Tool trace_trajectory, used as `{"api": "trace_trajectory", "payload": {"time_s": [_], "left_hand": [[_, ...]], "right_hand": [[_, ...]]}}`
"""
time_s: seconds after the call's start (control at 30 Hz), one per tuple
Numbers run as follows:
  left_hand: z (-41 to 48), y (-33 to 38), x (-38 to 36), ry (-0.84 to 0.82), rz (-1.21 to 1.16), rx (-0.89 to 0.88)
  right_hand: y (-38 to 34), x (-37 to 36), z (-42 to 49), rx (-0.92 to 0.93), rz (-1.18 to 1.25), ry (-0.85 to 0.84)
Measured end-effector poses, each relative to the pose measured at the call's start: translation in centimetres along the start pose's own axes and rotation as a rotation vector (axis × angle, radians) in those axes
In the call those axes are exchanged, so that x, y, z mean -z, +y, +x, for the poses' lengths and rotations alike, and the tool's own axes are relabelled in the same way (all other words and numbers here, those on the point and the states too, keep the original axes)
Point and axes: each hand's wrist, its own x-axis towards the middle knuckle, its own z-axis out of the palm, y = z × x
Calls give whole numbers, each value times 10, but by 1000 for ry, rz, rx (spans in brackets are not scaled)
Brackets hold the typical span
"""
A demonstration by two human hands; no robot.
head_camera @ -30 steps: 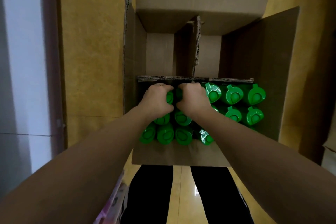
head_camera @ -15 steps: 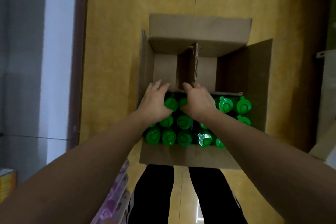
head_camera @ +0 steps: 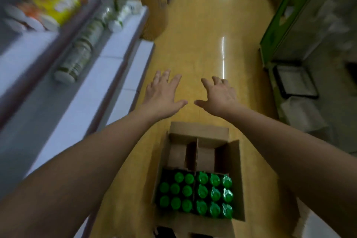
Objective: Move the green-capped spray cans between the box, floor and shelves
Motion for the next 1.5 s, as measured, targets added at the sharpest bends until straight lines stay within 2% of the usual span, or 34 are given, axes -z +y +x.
{"api": "trace_trajectory", "payload": {"time_s": [0.1, 0.23, 0.37, 0.47, 0.77, 1.03, 1.23, 1.5], "left_hand": [[-11, 25, 67, 108, 104, -66], [-19, 62, 139, 198, 119, -165], [-13, 93, 190, 296, 70, -283], [-12, 116, 206, 288, -2, -335], [-23, 198, 165, 143, -61, -676], [-94, 301, 134, 50, -44, -958], [-190, 387, 127, 54, -54, -1175], [-369, 486, 104, 4, -54, -1429]], "right_hand": [[-3, 74, -18, 22, -39, 104], [-1, 151, -49, -28, -97, 212], [5, 200, -70, -132, -125, 308], [10, 217, -89, -226, -107, 356], [60, 210, -196, -548, -57, 391], [104, 191, -338, -900, -78, 399], [125, 182, -466, -1094, -80, 429], [128, 159, -667, -1306, -23, 513]]}}
